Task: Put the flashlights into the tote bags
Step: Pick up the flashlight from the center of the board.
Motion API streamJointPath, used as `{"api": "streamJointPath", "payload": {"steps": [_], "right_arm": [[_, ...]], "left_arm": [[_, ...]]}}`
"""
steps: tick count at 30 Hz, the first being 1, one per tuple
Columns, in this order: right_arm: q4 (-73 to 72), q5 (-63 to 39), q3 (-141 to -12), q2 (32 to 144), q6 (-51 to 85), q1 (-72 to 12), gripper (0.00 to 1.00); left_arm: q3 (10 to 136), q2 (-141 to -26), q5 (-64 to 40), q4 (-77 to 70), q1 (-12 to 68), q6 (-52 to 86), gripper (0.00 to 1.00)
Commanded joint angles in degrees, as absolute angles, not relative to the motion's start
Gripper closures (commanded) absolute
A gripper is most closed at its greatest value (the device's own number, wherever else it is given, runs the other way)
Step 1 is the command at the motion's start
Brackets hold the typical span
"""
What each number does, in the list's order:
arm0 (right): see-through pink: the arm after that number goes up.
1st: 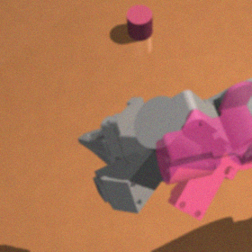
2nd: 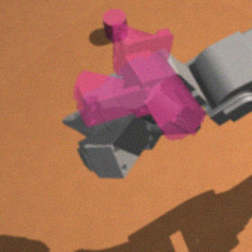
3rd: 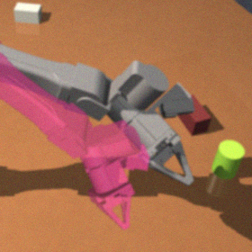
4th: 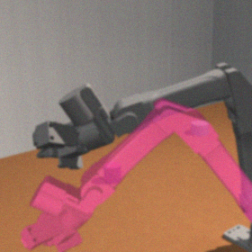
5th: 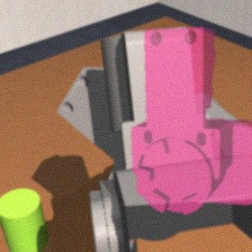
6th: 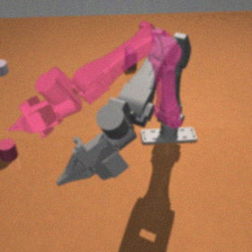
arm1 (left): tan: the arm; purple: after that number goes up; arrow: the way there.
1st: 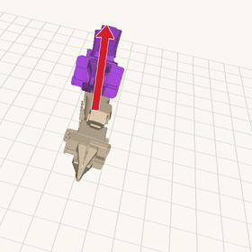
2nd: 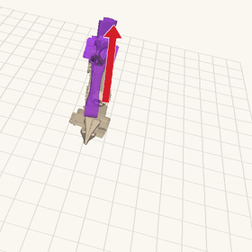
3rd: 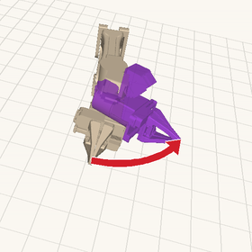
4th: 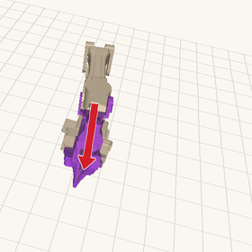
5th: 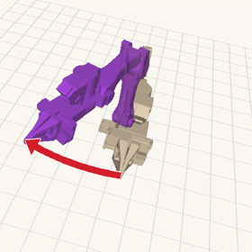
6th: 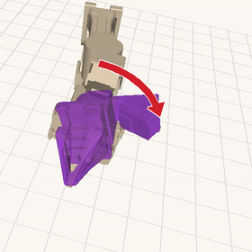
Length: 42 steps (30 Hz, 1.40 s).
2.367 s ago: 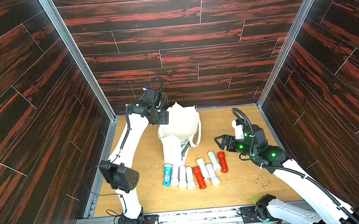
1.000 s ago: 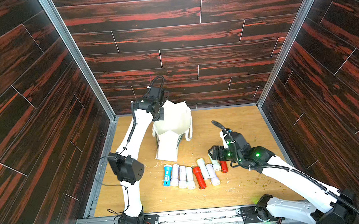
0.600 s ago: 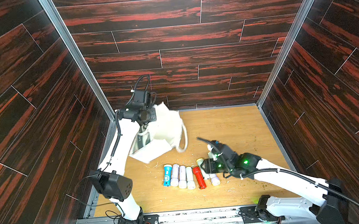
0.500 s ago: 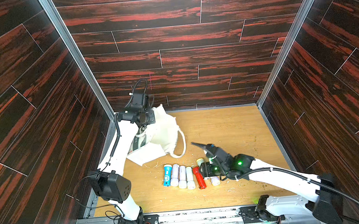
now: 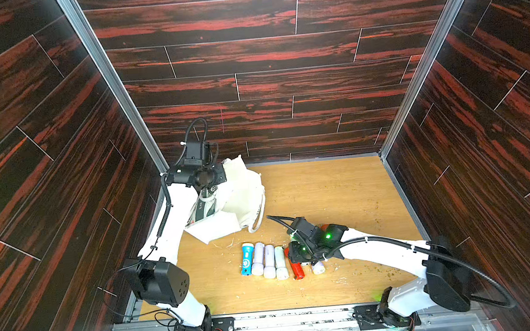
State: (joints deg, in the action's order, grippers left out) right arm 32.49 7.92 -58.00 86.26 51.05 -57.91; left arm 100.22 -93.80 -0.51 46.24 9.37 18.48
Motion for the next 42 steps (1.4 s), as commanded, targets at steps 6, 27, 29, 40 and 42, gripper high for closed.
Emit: {"api": "streamJointPath", "payload": {"steps": [6,27,29,40,42], "right_arm": [[36.3,9.0,-61.2,92.5,53.0,-58.2,0.5],[39.7,11.5,-65.9,101.8,51.4,-58.2,0.54],[40.0,11.9,-66.2,102.6,51.3,-58.1,0.55],[40.9,12.8,-66.9,105.3,50.9,-58.2,0.58],[40.7,12.7,-66.8,105.4,51.1,-58.2,0.61]], "left_arm": [[99.3,-91.3,-1.8,44.4,9.2,19.1,1.0],[99.2,-91.5,-2.3,44.6,9.2,19.2,1.0],[99.3,-91.5,-2.4,44.6,9.2,19.2,1.0],[99.4,-91.7,-2.6,44.6,9.2,19.4,1.0],[99.4,-91.7,-2.8,44.6,9.1,19.4,1.0]]}}
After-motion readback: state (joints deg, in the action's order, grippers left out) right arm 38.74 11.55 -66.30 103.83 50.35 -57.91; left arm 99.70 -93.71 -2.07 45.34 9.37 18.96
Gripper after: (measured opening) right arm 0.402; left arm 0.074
